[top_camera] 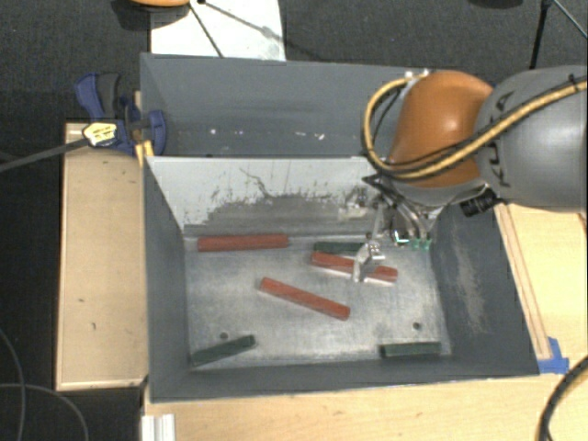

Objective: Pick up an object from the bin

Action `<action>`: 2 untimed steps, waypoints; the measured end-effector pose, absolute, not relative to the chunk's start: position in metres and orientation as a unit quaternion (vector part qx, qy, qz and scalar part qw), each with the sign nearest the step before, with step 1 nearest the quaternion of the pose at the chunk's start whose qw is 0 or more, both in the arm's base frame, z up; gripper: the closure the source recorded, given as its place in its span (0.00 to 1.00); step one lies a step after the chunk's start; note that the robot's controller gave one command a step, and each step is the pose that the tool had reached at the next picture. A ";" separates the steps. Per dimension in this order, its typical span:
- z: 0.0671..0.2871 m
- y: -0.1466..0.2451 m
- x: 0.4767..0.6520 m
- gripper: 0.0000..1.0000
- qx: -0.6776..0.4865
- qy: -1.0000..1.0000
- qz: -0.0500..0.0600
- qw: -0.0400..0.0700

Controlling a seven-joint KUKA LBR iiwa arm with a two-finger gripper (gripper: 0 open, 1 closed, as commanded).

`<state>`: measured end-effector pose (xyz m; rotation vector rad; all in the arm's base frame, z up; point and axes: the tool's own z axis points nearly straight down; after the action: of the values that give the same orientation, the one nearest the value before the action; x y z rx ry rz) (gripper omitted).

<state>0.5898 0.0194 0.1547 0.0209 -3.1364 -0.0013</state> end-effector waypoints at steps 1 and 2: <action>0.159 0.019 0.592 0.00 0.006 -1.000 -0.001 -0.001; 0.085 -0.011 0.589 1.00 0.007 -1.000 -0.001 -0.009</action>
Offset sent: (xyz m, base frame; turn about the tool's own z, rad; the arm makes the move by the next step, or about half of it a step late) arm -0.0075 -0.0307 -0.0789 -0.0034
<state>0.5888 -0.0112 0.0853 0.0225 -3.1587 -0.0017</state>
